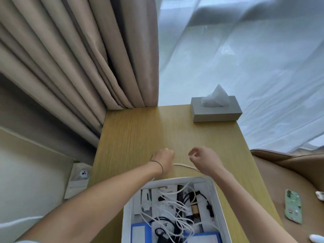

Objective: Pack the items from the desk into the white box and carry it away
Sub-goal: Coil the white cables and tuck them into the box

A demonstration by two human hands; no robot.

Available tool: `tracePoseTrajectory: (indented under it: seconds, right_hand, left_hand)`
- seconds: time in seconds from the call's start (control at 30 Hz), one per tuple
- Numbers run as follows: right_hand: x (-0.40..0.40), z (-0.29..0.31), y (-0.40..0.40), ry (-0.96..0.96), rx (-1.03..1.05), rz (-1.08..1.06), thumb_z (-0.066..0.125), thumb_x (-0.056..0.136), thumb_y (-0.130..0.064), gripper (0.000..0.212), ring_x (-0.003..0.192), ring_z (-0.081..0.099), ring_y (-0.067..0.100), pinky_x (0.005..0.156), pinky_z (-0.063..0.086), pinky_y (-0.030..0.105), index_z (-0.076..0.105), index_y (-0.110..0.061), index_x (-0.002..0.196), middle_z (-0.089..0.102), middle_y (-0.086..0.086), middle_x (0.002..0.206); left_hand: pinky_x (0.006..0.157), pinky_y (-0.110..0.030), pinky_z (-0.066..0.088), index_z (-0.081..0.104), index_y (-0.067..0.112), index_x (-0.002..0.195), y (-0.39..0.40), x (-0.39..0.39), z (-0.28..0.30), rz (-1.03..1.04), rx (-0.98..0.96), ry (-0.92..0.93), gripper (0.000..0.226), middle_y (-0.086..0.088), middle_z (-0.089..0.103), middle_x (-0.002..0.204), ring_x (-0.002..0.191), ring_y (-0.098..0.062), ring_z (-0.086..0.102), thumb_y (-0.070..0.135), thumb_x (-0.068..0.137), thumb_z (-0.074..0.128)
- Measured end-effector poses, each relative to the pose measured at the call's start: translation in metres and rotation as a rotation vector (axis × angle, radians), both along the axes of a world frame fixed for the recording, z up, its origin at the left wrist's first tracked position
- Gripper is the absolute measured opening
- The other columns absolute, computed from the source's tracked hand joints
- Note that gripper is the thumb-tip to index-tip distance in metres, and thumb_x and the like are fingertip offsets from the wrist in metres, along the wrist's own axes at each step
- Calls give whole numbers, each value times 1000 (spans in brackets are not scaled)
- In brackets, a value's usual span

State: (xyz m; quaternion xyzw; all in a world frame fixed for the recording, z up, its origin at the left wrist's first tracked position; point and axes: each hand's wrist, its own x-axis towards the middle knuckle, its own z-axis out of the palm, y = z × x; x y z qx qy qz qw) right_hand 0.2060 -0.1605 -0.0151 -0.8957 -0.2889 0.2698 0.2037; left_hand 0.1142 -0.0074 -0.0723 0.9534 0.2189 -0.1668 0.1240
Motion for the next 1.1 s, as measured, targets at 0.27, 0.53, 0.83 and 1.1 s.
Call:
tracePoseTrajectory:
  seconds: [0.27,0.53,0.83,1.1]
  right_hand:
    - [15,-15,-29,61,66,-92,59,94,-23,24,90,69,13,73,56,30,74,-20,113,76,-2,108]
    - [15,-20,-51,84,150,-152,59,94,-21,23,93,68,10,78,55,27,77,-19,108,76,-1,107]
    - [10,-4,-55,85,215,-167,62,93,-25,21,95,68,9,86,59,35,77,-20,106,76,-3,104]
    - [-6,10,-35,56,252,-52,62,96,-30,23,101,66,7,92,56,35,72,-26,116,74,-8,112]
  left_hand:
    - [66,-36,41,64,11,106,-25,42,-31,-346,154,165,19,-13,65,105,96,-32,64,11,90,53]
    - [59,-34,46,71,7,100,-32,55,-47,-568,311,329,14,-9,70,95,84,-27,68,5,94,59]
    - [56,-32,45,60,14,88,-19,37,-26,-508,4,304,10,-4,61,78,68,-23,57,16,86,50]
    - [57,-22,45,72,27,90,3,0,38,-148,-482,27,17,7,65,76,61,-8,54,19,95,57]
